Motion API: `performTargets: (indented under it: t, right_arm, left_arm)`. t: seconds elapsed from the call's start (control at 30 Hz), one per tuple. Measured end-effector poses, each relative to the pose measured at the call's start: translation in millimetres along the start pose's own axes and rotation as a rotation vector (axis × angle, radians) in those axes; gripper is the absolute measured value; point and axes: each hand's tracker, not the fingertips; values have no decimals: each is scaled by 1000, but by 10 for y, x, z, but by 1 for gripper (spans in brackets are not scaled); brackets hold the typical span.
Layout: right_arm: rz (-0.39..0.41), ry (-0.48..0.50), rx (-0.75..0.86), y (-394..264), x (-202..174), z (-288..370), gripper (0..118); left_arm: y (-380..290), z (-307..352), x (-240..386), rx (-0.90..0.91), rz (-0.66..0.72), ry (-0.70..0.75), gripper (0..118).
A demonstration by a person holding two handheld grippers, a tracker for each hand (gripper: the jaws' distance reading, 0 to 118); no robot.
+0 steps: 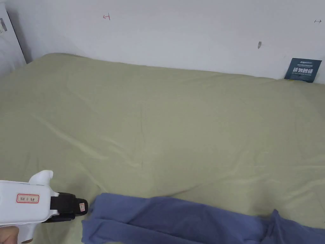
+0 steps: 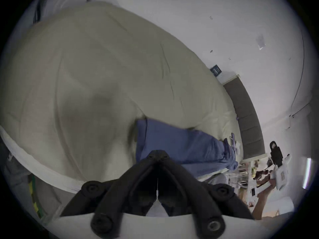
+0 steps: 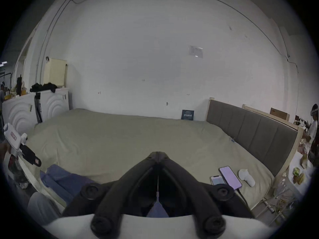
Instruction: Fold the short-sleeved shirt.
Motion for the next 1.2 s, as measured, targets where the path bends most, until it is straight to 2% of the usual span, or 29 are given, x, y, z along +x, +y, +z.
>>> performTargets:
  t: [0.03, 0.07, 0.1, 0.13, 0.2, 0.5, 0.67, 0.73, 0.77, 0.8, 0.83, 0.87, 0.97, 1.03, 1.2]
  right_arm:
    - [4, -1, -13, -17, -10, -28, 3]
    - [-2, 14, -14, -37, -3, -42, 3]
    - [-4, 9, -24, -46, -16, -51, 3]
    - [-5, 8, -29, -56, -25, -56, 3]
    - [-5, 4, -38, -65, -40, -66, 3]
    - [-14, 11, -73, -88, -52, -81, 3]
    - [-14, 6, -78, -130, -34, -53, 3]
    - [-25, 6, -88, -158, -15, -44, 3]
    - [-27, 7, -90, -176, -5, -37, 3]
    - [-30, 3, -94, -194, -1, -20, 3]
    - [-34, 4, -95, -205, 11, -7, 3]
    - [-41, 4, -96, -213, 25, 5, 3]
    - [-54, 8, -95, -216, 62, 29, 3]
    - [-51, 8, -88, -191, 80, 50, 3]
    - [-62, 23, -64, -109, 132, 59, 3]
  left_arm:
    - [-14, -43, -25, -4, 8, -9, 38]
    - [-8, -71, -42, 9, 12, -24, 77]
    - [-13, -96, -60, -2, 30, -90, 107]
    - [5, -148, -79, -14, 51, -141, 113]
    - [7, -221, -113, -12, 93, -154, 118]
    - [83, -687, -250, -141, 137, -264, 117]
    - [88, -825, -218, -175, 184, -406, 117]
    - [67, -884, -161, -185, 173, -425, 113]
    - [79, -914, -169, -189, 168, -424, 109]
    - [75, -926, -128, -195, 168, -419, 94]
    - [76, -918, -112, -193, 155, -388, 44]
    - [79, -903, -117, -189, 148, -380, 8]
    - [62, -990, -211, -210, 142, -217, 9]
    - [115, -978, -319, -195, 154, -292, 9]
    - [133, -620, -326, -80, 188, -254, 9]
